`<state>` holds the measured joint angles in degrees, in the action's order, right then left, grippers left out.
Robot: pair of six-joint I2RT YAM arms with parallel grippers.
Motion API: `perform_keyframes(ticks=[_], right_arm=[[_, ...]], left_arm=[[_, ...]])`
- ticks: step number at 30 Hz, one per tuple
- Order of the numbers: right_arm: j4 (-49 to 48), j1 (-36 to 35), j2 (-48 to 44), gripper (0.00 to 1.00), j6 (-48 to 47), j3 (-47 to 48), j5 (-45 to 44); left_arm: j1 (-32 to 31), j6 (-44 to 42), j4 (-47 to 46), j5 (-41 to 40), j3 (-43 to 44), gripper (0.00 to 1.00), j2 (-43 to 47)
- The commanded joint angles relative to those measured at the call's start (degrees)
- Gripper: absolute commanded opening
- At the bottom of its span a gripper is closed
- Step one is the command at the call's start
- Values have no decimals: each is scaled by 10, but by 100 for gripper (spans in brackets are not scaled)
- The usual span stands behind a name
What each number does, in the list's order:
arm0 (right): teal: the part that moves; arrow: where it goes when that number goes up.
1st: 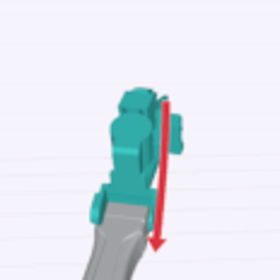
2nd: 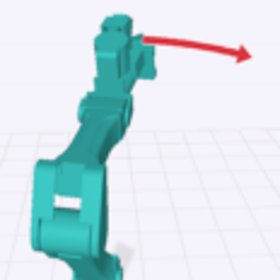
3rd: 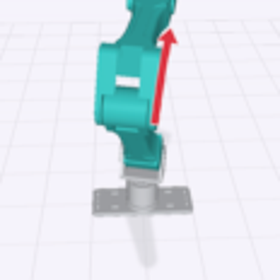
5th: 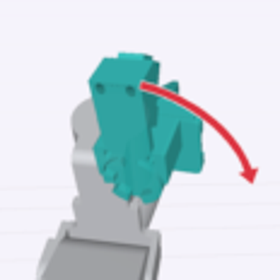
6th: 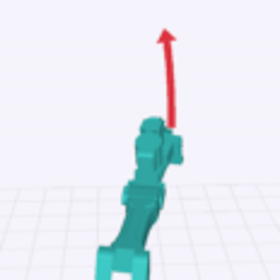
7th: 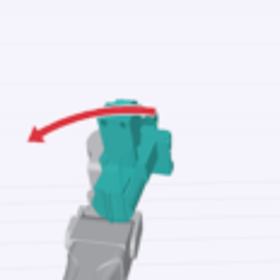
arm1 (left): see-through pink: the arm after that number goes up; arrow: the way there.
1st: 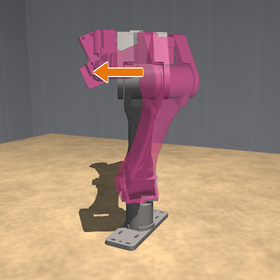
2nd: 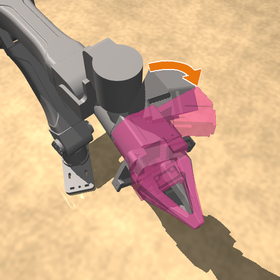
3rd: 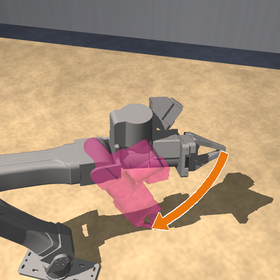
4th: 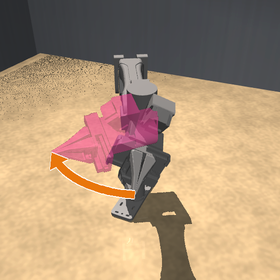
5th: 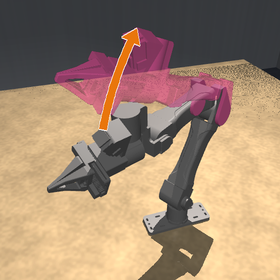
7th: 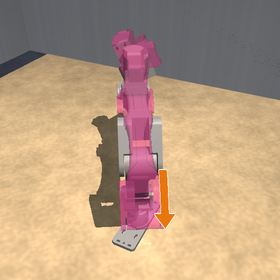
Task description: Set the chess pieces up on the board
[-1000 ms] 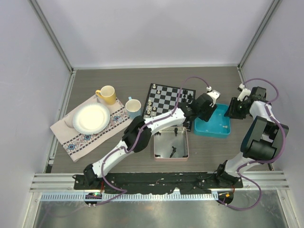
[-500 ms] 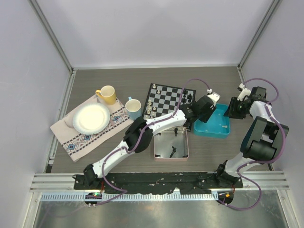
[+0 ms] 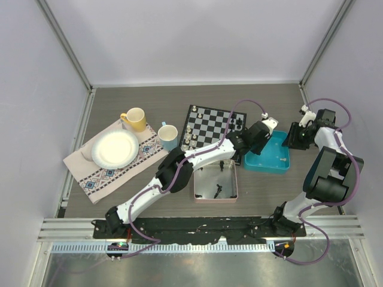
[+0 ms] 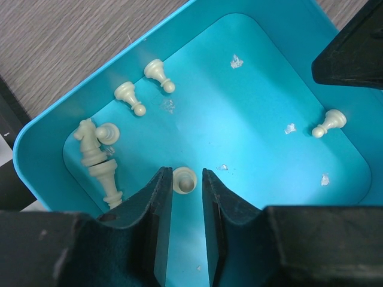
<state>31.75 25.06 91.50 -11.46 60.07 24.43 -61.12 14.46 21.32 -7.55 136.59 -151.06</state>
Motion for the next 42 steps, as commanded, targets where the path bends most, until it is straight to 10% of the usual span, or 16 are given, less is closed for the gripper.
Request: perform_keyframes(ticks=[1,10,24,42], right_arm=[[-6,-3,-25,39,5,1,14],[-5,-3,-26,39,3,1,14],[-5,-3,-46,56,-8,1,4],[2,-3,-76,75,-44,5,-26]], left_arm=[[-4,-7,-18,-8,12,29,-3],[-4,-3,-22,-3,19,0,6],[-3,-4,-44,16,9,0,112],[143,-17,-41,9,-301,0,403]])
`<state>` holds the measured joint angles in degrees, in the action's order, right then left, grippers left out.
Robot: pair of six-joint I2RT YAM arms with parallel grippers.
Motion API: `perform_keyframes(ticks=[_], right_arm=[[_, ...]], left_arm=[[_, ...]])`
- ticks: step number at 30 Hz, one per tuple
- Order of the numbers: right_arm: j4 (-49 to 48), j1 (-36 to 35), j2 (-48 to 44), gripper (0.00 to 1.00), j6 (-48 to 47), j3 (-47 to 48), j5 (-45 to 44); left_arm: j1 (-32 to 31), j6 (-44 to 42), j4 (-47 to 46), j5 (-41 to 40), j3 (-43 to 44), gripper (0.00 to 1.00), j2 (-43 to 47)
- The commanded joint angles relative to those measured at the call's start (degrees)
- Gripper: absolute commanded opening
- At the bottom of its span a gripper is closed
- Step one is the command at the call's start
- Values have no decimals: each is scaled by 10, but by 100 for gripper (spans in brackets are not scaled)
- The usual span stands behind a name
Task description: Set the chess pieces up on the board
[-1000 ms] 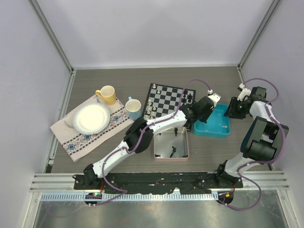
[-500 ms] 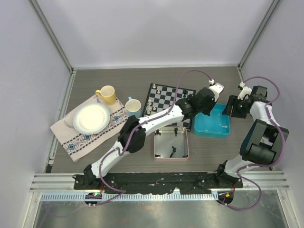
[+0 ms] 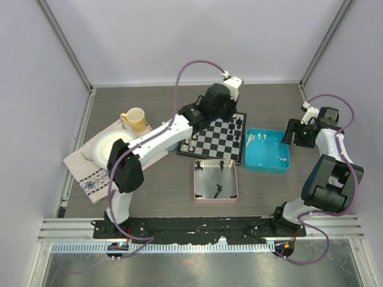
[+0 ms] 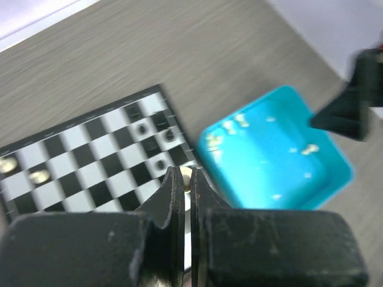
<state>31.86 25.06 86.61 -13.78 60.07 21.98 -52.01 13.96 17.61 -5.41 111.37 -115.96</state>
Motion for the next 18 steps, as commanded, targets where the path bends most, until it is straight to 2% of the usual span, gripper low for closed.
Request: perform_keyframes(ticks=[1,7,18], right_arm=[[2,-3,-27,75,-23,5,-1],[6,-3,-19,76,-30,7,4],[7,-3,-2,77,-34,12,14]], left_arm=[[73,-13,-3,-14,-77,0,66],[153,-2,-8,9,-141,0,80],[214,-9,-26,28,-136,0,25]])
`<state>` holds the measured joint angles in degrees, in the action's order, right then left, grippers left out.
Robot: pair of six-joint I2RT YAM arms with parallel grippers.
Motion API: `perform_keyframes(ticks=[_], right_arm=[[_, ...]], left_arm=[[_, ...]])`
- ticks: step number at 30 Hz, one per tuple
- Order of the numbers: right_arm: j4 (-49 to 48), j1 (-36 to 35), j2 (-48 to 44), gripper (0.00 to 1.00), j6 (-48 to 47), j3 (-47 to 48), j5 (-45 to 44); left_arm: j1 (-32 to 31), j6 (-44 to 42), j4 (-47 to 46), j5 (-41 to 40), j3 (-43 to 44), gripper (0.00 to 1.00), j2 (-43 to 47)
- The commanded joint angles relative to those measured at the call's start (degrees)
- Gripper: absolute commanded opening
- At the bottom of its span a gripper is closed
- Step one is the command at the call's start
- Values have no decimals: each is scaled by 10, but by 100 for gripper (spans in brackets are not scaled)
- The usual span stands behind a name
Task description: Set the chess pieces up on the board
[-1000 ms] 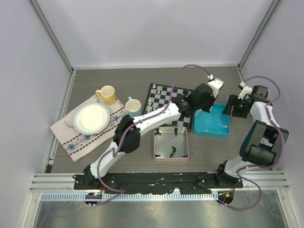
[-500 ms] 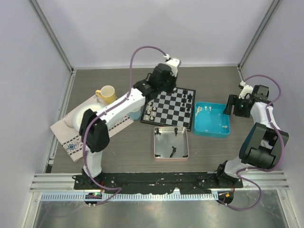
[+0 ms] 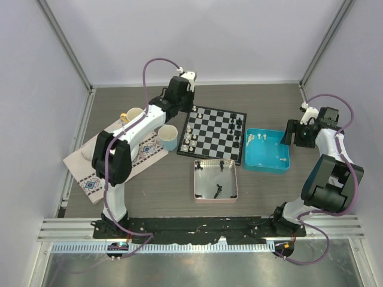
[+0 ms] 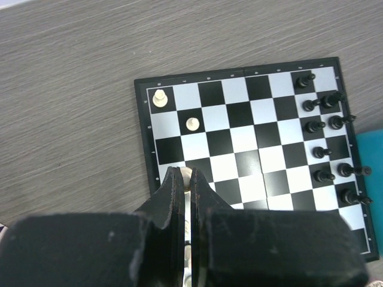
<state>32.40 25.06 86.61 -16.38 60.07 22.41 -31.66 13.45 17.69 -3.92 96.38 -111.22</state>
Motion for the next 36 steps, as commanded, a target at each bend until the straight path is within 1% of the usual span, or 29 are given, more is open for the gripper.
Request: perform_keyframes(ticks=[1,9,10,11,16,25,36], right_arm=[[1,-3,0,77,-8,12,11],[2,-3,8,78,-10,13,11],[2,-3,9,78,-11,13,11],[3,-3,9,82,-11,13,11],[3,-4,10,83,-11,13,11],[3,-3,13,84,-12,13,9],[3,-3,12,84,-12,14,8]], left_arm=[[14,-4,-28,14,14,0,-25],[24,-10,-36,19,34,0,-65],[27,-8,-36,20,39,0,-75],[27,-8,-37,20,42,0,-80],[30,-6,-35,20,60,0,-106],[34,-9,-15,16,96,0,-149],[35,-7,-4,15,100,1,-167]])
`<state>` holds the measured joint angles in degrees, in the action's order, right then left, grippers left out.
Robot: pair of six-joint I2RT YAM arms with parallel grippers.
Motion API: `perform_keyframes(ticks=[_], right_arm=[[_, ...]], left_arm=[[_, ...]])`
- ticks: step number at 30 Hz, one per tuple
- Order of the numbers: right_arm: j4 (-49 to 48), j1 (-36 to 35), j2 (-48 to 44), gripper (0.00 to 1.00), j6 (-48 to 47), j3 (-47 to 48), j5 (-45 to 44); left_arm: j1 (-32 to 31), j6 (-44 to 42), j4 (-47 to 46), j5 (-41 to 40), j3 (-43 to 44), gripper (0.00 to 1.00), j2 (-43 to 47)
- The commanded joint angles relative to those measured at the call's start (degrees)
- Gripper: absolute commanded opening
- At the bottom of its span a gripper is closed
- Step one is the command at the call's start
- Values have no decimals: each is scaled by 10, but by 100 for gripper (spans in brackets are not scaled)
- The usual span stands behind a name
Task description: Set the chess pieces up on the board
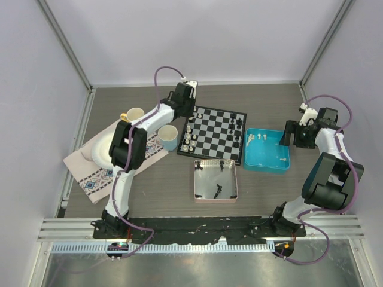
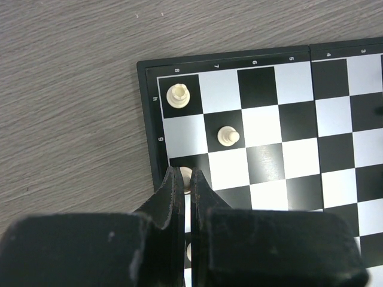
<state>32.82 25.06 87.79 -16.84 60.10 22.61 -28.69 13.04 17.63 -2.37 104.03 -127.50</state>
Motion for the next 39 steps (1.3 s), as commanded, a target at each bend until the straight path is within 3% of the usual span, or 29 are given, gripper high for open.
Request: perform_keyframes(ticks=[1,31,39], right_arm=[[-2,-3,0,84,-7,13,6],[0,-3,7,85,-7,14,4],[1,-3,8,84,-7,16,4]], left_arm=[[6,-2,-3,1,23,1,-6],[6,17,3,22,27,3,-17],[5,20,6,22,31,8,-22]])
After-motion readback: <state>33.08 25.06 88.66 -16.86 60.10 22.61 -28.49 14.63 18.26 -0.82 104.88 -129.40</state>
